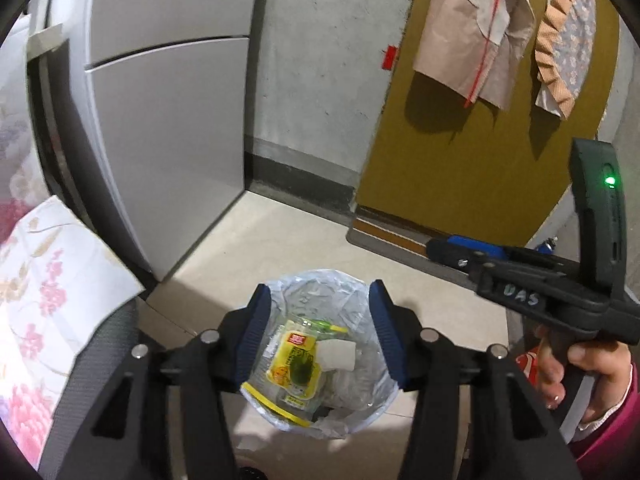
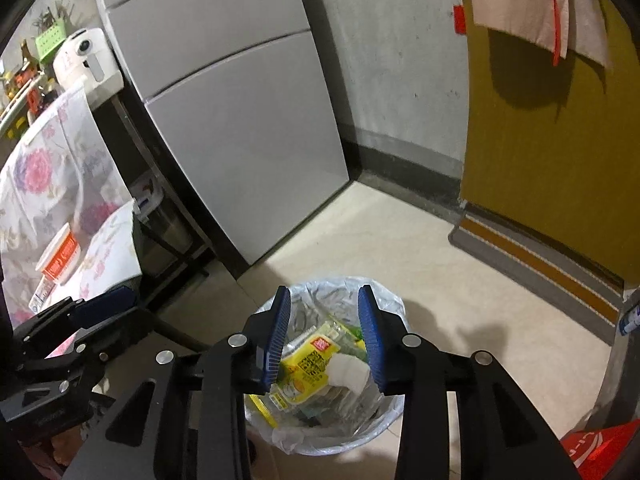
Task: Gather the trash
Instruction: 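Carry cucumber and tissue over the bin and open both tools to drop them, then move both open tools back toward the chair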
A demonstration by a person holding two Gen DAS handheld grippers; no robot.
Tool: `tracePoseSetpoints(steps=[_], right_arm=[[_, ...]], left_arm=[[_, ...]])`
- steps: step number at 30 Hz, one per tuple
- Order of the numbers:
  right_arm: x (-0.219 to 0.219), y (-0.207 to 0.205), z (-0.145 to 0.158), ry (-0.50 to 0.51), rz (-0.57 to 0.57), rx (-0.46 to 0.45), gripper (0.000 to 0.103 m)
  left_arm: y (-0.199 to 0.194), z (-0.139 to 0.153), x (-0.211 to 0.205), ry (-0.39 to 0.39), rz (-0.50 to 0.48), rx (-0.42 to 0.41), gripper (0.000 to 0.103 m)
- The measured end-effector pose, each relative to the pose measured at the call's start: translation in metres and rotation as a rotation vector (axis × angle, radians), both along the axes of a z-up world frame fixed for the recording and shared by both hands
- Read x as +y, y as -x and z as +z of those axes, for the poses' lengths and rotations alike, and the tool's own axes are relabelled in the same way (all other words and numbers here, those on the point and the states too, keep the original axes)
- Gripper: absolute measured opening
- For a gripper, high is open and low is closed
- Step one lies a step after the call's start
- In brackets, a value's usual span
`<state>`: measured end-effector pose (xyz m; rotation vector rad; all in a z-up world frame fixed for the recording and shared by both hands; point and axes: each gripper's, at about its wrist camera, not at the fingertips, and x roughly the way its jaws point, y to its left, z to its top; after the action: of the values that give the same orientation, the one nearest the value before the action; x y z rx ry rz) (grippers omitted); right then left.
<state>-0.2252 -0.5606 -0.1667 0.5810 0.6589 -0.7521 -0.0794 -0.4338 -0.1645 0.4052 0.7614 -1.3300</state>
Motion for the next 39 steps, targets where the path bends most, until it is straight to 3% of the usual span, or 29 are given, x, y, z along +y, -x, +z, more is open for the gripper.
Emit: tracePoseSetpoints(steps=[8, 16, 26, 32, 39], right_arm=[[0.029, -0.013, 0.044, 0.094, 0.064, -0.045, 0.037], [0.074, -0.059, 0.078, 0.156, 0.194, -0.084, 0.040], [0.145, -0.166, 0.093, 0.162, 0.447, -0.070, 0.045], [0.181, -0.235, 0.095, 0.165, 0.580, -0.060, 0.045], [0.207, -0.317, 0.089, 0.154, 0.687, -0.054, 0.045]], left_arm=[[-0.028, 0.018, 0.044, 0.023, 0.115, -0.045, 0.055], [-0.067, 0.028, 0.128, 0.015, 0.295, -0.089, 0.061], [-0.136, 0.036, 0.245, 0.021, 0.606, -0.119, 0.066], [-0.204, 0.043, 0.312, 0.004, 0.821, -0.115, 0.066], [-0.276, 0.051, 0.355, -0.027, 0.921, -0.140, 0.083]])
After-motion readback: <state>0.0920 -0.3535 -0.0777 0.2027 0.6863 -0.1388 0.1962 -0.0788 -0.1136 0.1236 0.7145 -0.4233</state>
